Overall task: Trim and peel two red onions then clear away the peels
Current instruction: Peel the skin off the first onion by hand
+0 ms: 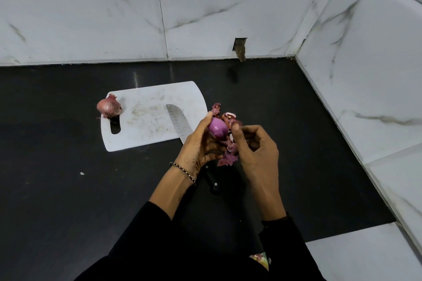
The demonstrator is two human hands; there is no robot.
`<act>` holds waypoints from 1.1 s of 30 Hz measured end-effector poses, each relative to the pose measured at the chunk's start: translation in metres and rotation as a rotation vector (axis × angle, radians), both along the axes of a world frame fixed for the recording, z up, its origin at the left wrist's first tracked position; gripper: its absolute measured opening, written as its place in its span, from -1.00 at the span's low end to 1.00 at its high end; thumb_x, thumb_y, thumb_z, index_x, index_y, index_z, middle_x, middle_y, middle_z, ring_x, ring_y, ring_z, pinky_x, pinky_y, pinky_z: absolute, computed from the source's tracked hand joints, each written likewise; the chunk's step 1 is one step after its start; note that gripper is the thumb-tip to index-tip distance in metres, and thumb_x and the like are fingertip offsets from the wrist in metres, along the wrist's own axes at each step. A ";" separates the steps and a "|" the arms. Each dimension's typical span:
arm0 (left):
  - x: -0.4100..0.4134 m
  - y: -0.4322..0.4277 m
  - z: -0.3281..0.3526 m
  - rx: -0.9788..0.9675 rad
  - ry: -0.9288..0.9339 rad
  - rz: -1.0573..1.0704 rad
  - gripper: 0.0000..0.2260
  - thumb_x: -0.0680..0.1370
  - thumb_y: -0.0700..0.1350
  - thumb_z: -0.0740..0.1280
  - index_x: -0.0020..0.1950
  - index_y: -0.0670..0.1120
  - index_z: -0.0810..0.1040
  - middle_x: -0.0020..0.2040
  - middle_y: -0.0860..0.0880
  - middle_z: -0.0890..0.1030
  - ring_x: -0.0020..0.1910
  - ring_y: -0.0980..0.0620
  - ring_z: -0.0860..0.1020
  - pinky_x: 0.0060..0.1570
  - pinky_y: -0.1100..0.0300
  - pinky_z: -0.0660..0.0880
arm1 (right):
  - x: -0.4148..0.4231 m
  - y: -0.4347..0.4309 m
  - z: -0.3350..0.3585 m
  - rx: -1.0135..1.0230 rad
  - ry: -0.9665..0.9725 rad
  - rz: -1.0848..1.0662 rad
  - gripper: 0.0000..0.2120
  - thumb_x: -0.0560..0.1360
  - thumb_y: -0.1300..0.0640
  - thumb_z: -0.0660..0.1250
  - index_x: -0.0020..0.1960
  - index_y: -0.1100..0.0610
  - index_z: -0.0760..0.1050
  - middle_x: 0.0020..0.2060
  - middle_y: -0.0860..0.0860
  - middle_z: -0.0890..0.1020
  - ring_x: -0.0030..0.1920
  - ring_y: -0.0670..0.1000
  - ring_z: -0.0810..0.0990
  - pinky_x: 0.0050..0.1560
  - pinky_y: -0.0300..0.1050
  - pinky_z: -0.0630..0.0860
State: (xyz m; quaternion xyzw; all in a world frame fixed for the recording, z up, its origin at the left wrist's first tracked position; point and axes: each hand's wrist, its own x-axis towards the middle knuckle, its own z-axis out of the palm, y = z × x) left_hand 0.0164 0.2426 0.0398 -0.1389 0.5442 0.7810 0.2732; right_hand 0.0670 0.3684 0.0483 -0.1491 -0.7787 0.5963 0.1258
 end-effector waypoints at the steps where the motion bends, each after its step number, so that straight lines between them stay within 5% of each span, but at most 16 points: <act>1: 0.002 0.001 0.001 -0.008 0.011 0.002 -0.48 0.50 0.31 0.28 0.18 -0.07 0.65 0.03 -0.17 0.71 0.03 -0.14 0.69 0.11 -0.07 0.60 | 0.000 -0.003 0.002 -0.016 0.000 0.017 -0.77 0.49 -0.19 0.41 -0.03 -0.05 0.59 -0.19 -0.16 0.67 -0.20 -0.15 0.64 -0.23 -0.31 0.56; 5: 0.004 0.003 -0.004 -0.020 0.004 0.021 -0.54 0.48 0.29 0.34 0.09 -0.05 0.69 0.07 -0.18 0.70 0.10 -0.19 0.66 0.24 -0.19 0.51 | -0.001 -0.007 0.000 -0.038 0.002 0.044 -0.72 0.44 -0.12 0.50 0.02 0.02 0.58 -0.15 -0.10 0.67 -0.16 -0.18 0.65 -0.22 -0.34 0.57; 11: 0.002 0.003 -0.006 0.108 -0.093 0.069 -0.45 0.60 0.20 0.23 0.39 -0.19 0.49 0.14 -0.28 0.65 0.03 -0.18 0.67 -0.05 0.00 0.64 | -0.003 -0.002 -0.007 0.008 0.005 0.031 -0.86 0.59 -0.05 0.35 0.07 -0.01 0.58 -0.09 -0.14 0.68 -0.06 -0.17 0.67 -0.03 -0.19 0.63; 13: 0.001 0.002 -0.005 0.163 -0.112 0.082 -0.41 0.63 0.17 0.17 0.40 -0.31 0.42 0.18 -0.35 0.60 0.04 -0.23 0.62 0.06 -0.06 0.61 | -0.002 -0.001 -0.006 -0.047 0.007 0.001 -0.87 0.63 -0.02 0.30 0.04 0.01 0.58 -0.14 -0.12 0.69 -0.11 -0.14 0.68 -0.08 -0.16 0.64; 14: 0.000 0.001 -0.005 0.175 -0.127 0.085 -0.40 0.64 0.17 0.14 0.37 -0.35 0.42 0.14 -0.35 0.62 0.01 -0.22 0.61 0.08 -0.06 0.60 | -0.002 -0.001 -0.006 -0.078 0.003 -0.011 -0.85 0.64 -0.02 0.28 0.03 0.01 0.58 -0.16 -0.10 0.69 -0.13 -0.11 0.68 -0.09 -0.12 0.64; 16: 0.001 -0.001 -0.007 0.213 -0.159 0.065 -0.42 0.64 0.17 0.08 0.21 -0.32 0.57 -0.18 -0.22 0.65 -0.27 -0.07 0.56 -0.20 0.13 0.59 | -0.002 0.000 -0.006 -0.113 -0.003 -0.021 -0.80 0.65 -0.05 0.24 0.01 0.01 0.58 -0.17 -0.04 0.69 -0.16 -0.05 0.69 -0.12 -0.07 0.62; 19: 0.001 -0.006 -0.015 0.357 -0.161 0.009 -0.42 0.64 0.12 -0.01 -0.10 -0.19 0.70 -0.44 -0.05 0.42 -0.51 0.07 0.28 -0.47 0.25 0.30 | -0.001 0.000 -0.004 -0.128 0.008 0.012 -0.81 0.63 -0.06 0.27 0.04 0.02 0.58 -0.13 -0.05 0.70 -0.14 -0.07 0.68 -0.14 -0.11 0.57; 23: -0.001 -0.011 -0.018 0.429 -0.119 -0.059 -0.45 0.65 0.09 -0.01 -0.17 -0.14 0.69 -0.48 -0.03 0.40 -0.58 0.09 0.28 -0.50 0.26 0.28 | 0.000 -0.002 0.000 -0.070 0.030 0.156 -0.76 0.57 -0.08 0.37 0.16 0.01 0.56 0.03 -0.11 0.68 0.04 -0.08 0.67 0.07 -0.01 0.64; 28: 0.002 -0.013 -0.011 0.293 -0.131 0.004 -0.46 0.64 0.10 0.09 -0.41 -0.10 0.62 -0.53 -0.02 0.48 -0.63 0.10 0.32 -0.57 0.34 0.30 | -0.002 -0.007 -0.002 -0.021 -0.011 0.363 -0.37 0.37 -0.14 0.56 0.38 -0.06 0.46 0.23 -0.18 0.61 0.26 -0.12 0.58 0.23 -0.03 0.57; 33: 0.003 -0.015 -0.009 0.135 -0.124 0.069 -0.55 0.58 0.20 0.21 -0.26 -0.09 0.67 -0.34 -0.15 0.56 -0.61 0.08 0.35 -0.59 0.35 0.31 | -0.004 -0.018 -0.002 0.041 -0.014 0.369 -0.32 0.37 -0.04 0.59 0.42 0.01 0.42 0.25 -0.15 0.61 0.26 -0.16 0.57 0.29 -0.05 0.54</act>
